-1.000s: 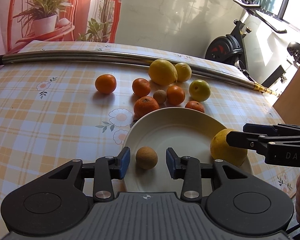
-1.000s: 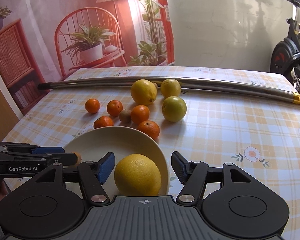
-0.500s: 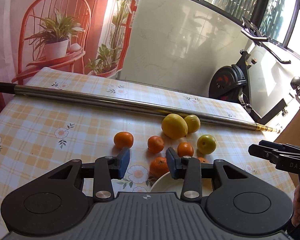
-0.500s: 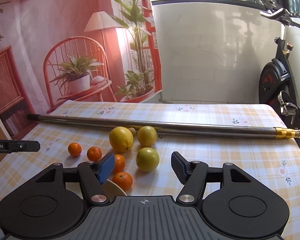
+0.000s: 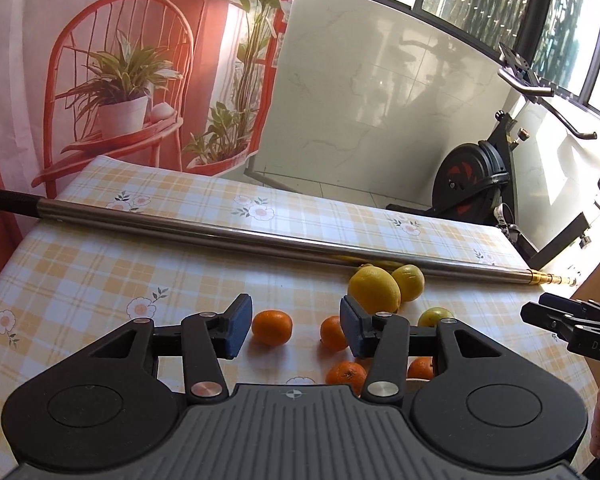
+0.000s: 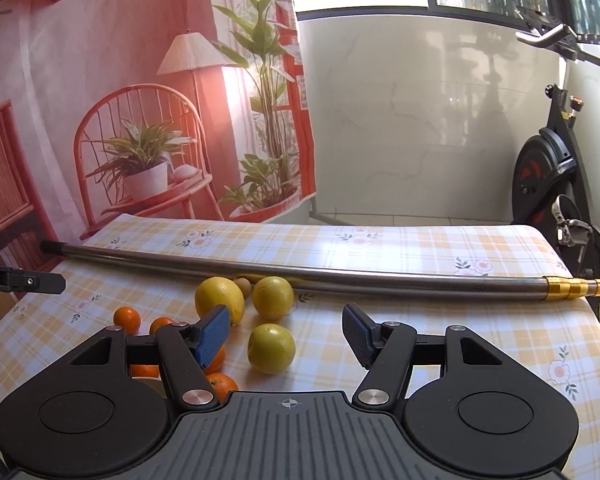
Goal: Organize fruits
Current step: 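Grasp an orange with the left gripper while the right gripper reaches for a yellow-green citrus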
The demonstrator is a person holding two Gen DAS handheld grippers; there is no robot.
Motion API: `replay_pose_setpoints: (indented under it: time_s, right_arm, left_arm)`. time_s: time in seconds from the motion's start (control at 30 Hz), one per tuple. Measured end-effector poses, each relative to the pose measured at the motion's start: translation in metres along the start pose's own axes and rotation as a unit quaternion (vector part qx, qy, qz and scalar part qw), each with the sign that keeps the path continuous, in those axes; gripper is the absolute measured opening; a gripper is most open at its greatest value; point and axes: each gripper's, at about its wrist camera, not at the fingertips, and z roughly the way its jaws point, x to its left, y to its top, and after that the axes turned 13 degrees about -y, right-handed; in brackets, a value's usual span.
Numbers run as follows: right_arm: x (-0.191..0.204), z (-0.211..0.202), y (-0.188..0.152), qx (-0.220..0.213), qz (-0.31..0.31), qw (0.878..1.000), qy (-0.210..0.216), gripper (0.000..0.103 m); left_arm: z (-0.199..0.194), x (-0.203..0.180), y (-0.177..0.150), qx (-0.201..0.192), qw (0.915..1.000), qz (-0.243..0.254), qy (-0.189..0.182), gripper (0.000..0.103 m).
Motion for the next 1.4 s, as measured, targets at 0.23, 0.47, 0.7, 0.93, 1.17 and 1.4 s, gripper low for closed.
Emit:
replay_pose_setpoints:
  time_s: [0.23, 0.47, 0.7, 0.93, 1.17, 1.4]
  right_arm:
    - [-0.005, 0.012, 0.003, 0.0, 0.002, 1.0, 0.0, 0.059]
    - [-0.006, 0.023, 0.005, 0.006, 0.003, 1.0, 0.002, 0.059]
    - [-0.008, 0.027, 0.004, 0.008, 0.007, 1.0, 0.006, 0.059]
    - [-0.01, 0.031, 0.003, 0.014, 0.011, 1.0, 0.007, 0.059]
    - [-0.009, 0.034, 0.003, 0.02, 0.014, 1.0, 0.009, 0.059]
    - [-0.008, 0.038, 0.003, 0.024, 0.008, 1.0, 0.009, 0.059]
  left_arm:
    - [0.051, 0.0, -0.008, 0.078, 0.9967, -0.01, -0.02, 0.051]
    - [0.082, 0.006, -0.015, 0.124, 0.9904, -0.051, -0.034, 0.051]
    - [0.099, 0.007, -0.018, 0.151, 0.9851, -0.073, -0.038, 0.051]
    - [0.109, 0.013, -0.024, 0.167, 0.9799, -0.101, -0.04, 0.051]
    - [0.109, 0.011, -0.03, 0.167, 0.9802, -0.094, -0.049, 0.045]
    - [0.095, 0.007, -0.027, 0.136, 0.9877, -0.063, -0.046, 0.041]
